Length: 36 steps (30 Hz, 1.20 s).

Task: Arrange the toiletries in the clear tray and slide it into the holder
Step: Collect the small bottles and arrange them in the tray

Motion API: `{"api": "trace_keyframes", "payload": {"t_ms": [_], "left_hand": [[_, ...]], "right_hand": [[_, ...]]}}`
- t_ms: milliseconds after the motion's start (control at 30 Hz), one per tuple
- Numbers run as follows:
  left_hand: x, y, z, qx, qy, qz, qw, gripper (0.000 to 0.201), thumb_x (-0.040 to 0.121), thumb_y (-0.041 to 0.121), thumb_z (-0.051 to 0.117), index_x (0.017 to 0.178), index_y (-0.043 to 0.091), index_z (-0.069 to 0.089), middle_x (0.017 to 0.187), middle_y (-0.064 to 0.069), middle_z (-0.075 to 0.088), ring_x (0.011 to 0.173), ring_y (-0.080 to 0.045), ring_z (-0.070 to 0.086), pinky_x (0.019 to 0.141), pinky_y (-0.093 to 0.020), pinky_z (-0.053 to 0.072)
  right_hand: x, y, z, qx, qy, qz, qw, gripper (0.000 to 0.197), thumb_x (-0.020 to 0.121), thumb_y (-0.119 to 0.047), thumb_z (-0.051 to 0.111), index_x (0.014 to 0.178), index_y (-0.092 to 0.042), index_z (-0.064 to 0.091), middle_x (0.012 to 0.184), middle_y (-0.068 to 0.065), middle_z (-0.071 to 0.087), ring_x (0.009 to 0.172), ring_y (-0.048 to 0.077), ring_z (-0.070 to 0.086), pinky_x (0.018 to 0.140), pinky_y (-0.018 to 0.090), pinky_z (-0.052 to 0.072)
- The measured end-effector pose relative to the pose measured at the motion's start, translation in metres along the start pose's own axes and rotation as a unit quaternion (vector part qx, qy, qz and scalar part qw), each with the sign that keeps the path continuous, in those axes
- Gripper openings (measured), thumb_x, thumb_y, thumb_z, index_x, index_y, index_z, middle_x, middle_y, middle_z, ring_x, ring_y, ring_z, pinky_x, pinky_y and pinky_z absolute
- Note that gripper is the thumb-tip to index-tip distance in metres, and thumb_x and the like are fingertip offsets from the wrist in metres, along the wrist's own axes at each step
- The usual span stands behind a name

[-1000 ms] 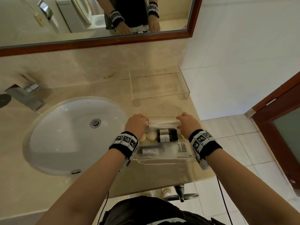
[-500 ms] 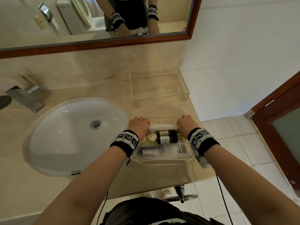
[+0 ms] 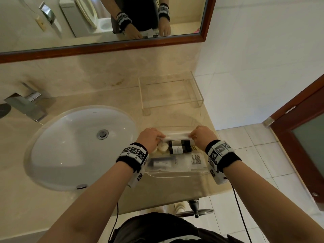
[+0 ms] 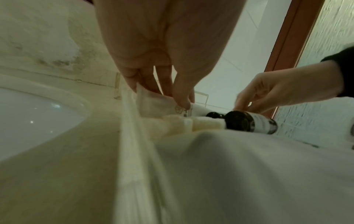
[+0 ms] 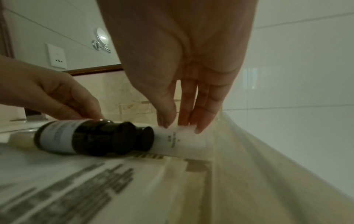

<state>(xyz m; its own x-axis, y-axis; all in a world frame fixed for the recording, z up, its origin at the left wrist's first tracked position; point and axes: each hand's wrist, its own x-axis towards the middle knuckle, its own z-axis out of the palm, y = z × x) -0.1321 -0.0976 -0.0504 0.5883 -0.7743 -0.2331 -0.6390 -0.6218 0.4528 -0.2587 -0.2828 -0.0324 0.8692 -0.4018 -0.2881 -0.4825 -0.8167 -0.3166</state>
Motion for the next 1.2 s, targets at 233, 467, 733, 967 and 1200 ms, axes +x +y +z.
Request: {"api": "trace_keyframes", "payload": {"t_ms": [233, 467, 733, 967, 1200], "left_hand": [[-0.002, -0.004, -0.003, 0.02, 0.012, -0.007, 1.0, 0.033, 0.096, 0.022, 0.047, 0.127, 0.023, 0.059, 0.126, 0.001, 0.056, 0.116, -0.022, 0.049, 0.099, -0.031, 0.038], [-0.03, 0.002, -0.008, 0.107, -0.127, -0.002, 0.986, 0.108, 0.061, 0.069, 0.069, 0.148, 0.023, 0.023, 0.154, 0.002, 0.025, 0.14, -0.023, 0.022, 0.116, -0.04, 0.018], [-0.032, -0.001, 0.002, 0.144, -0.121, 0.002, 0.982, 0.115, 0.06, 0.069, 0.07, 0.15, 0.03, 0.011, 0.155, 0.001, 0.016, 0.142, -0.024, 0.013, 0.117, -0.042, 0.009], [-0.033, -0.002, 0.001, 0.096, -0.088, -0.014, 0.991, 0.102, 0.066, 0.063, 0.07, 0.148, 0.029, 0.021, 0.153, 0.002, 0.023, 0.141, -0.023, 0.019, 0.117, -0.041, 0.013], [-0.042, -0.002, -0.001, 0.057, -0.042, -0.014, 0.997, 0.077, 0.069, 0.055, 0.072, 0.137, 0.031, 0.044, 0.144, 0.003, 0.036, 0.135, -0.021, 0.029, 0.112, -0.037, 0.023]], "right_hand": [[-0.012, 0.005, -0.004, 0.026, 0.05, 0.014, 0.998, 0.031, 0.091, -0.012, 0.054, 0.121, -0.011, 0.064, 0.124, 0.007, 0.057, 0.114, 0.023, 0.055, 0.097, 0.026, 0.041], [-0.04, 0.0, -0.001, 0.029, -0.123, 0.013, 0.992, 0.09, 0.065, -0.04, 0.082, 0.14, -0.014, 0.041, 0.141, 0.002, 0.038, 0.128, 0.02, 0.04, 0.111, 0.033, 0.034], [-0.039, 0.003, 0.01, -0.017, -0.115, 0.0, 0.993, 0.095, 0.059, -0.046, 0.083, 0.139, -0.021, 0.038, 0.134, 0.002, 0.04, 0.125, 0.021, 0.036, 0.108, 0.037, 0.037], [-0.04, 0.005, 0.011, 0.022, -0.067, 0.004, 0.997, 0.069, 0.068, -0.037, 0.08, 0.129, -0.018, 0.052, 0.129, 0.002, 0.048, 0.119, 0.02, 0.045, 0.103, 0.033, 0.039], [-0.046, 0.0, 0.012, 0.025, -0.085, 0.01, 0.996, 0.074, 0.061, -0.038, 0.084, 0.124, -0.016, 0.051, 0.124, 0.001, 0.05, 0.114, 0.02, 0.047, 0.098, 0.031, 0.042]]}}
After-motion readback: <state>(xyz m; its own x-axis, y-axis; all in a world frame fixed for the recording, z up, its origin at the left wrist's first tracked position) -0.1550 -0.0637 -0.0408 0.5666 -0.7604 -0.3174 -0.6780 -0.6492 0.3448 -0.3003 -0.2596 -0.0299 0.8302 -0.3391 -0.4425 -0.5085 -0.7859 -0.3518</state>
